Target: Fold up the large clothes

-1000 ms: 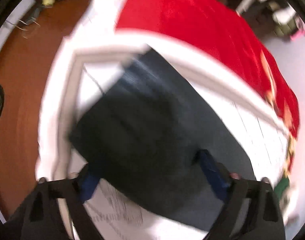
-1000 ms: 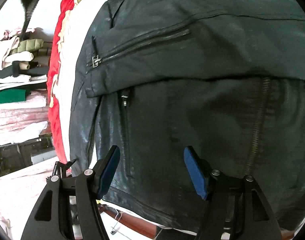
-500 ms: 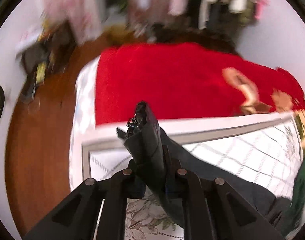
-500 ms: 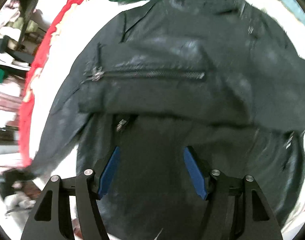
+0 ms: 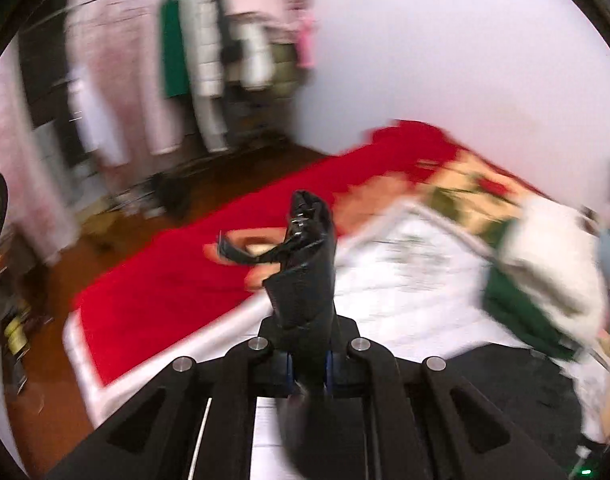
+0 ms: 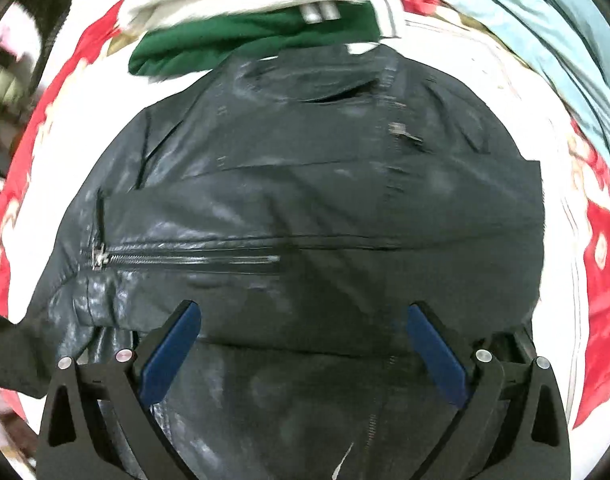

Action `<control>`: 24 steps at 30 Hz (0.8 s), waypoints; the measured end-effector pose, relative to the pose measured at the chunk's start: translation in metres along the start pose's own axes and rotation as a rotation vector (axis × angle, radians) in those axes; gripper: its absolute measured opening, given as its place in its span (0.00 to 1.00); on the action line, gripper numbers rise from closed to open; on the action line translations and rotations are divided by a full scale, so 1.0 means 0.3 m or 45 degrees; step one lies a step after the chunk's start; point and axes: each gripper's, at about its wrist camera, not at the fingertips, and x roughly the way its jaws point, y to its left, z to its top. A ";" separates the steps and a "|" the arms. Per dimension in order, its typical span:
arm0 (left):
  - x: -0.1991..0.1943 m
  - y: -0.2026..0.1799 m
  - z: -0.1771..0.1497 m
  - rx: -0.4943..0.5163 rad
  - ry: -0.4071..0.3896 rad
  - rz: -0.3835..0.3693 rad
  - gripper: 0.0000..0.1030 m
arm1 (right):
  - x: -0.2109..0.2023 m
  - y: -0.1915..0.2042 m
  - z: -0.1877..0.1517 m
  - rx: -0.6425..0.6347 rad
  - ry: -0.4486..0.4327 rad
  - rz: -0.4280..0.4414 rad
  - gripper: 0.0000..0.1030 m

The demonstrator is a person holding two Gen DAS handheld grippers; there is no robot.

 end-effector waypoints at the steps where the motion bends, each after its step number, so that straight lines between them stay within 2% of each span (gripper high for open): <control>1: -0.001 -0.070 -0.007 0.040 0.012 -0.057 0.06 | -0.011 -0.047 -0.004 0.047 0.003 0.006 1.00; 4: -0.010 -0.321 -0.057 0.145 0.105 -0.290 0.06 | -0.028 -0.167 -0.025 0.156 0.022 0.013 1.00; 5: -0.010 -0.421 -0.099 0.197 0.165 -0.389 0.06 | -0.036 -0.234 -0.041 0.198 0.034 0.008 1.00; 7: -0.023 -0.591 -0.177 0.285 0.257 -0.522 0.06 | -0.046 -0.335 -0.078 0.262 0.055 -0.014 1.00; 11: -0.064 -0.871 -0.377 0.504 0.410 -0.719 0.06 | -0.061 -0.559 -0.164 0.391 0.080 -0.078 1.00; 13: -0.082 -0.985 -0.464 0.631 0.465 -0.767 0.07 | -0.058 -0.648 -0.210 0.448 0.102 -0.096 1.00; 15: -0.082 -1.074 -0.560 0.756 0.533 -0.775 0.08 | -0.048 -0.729 -0.245 0.512 0.129 -0.100 1.00; 17: -0.066 -1.114 -0.626 0.831 0.596 -0.765 0.11 | -0.050 -0.796 -0.274 0.559 0.141 -0.096 1.00; 19: -0.045 -1.124 -0.660 0.854 0.638 -0.745 0.14 | -0.056 -0.838 -0.290 0.584 0.142 -0.075 1.00; 21: -0.025 -1.101 -0.652 0.815 0.679 -0.765 0.37 | -0.059 -0.861 -0.300 0.593 0.143 -0.047 1.00; 22: -0.025 -1.090 -0.650 0.796 0.700 -0.780 0.79 | -0.057 -0.872 -0.301 0.592 0.147 -0.031 1.00; 23: -0.016 -1.075 -0.634 0.771 0.716 -0.787 1.00 | -0.057 -0.878 -0.304 0.586 0.155 -0.015 1.00; 24: -0.016 -1.078 -0.623 0.753 0.709 -0.790 1.00 | -0.057 -0.882 -0.306 0.582 0.161 -0.003 1.00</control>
